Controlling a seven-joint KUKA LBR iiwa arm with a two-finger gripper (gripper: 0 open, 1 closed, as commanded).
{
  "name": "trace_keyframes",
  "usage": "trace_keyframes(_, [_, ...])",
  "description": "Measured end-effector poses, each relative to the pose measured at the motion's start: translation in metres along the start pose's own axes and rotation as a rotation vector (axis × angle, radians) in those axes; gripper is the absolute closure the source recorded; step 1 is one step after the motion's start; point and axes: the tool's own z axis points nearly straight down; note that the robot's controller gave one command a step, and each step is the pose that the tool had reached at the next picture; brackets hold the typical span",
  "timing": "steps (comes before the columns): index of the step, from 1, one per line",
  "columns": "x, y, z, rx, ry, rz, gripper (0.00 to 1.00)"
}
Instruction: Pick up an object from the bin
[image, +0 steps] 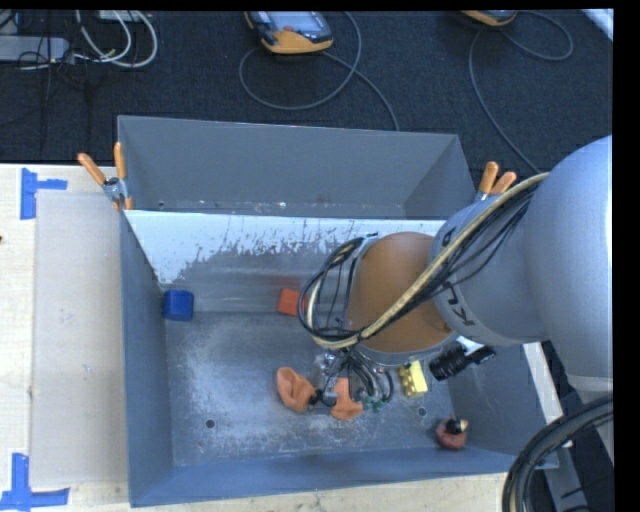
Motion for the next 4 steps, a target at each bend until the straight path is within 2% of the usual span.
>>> trace_keyframes(1, [0.014, 0.004, -0.008, 0.002, 0.004, 0.038, 1.0])
trace_keyframes(2, [0.014, 0.005, -0.057, 0.002, 0.009, 0.032, 1.0])
trace_keyframes(3, [0.016, 0.008, -0.102, 0.001, 0.005, 0.047, 1.0])
trace_keyframes(4, [0.026, 0.024, -0.062, 0.002, 0.006, 0.01, 1.0])
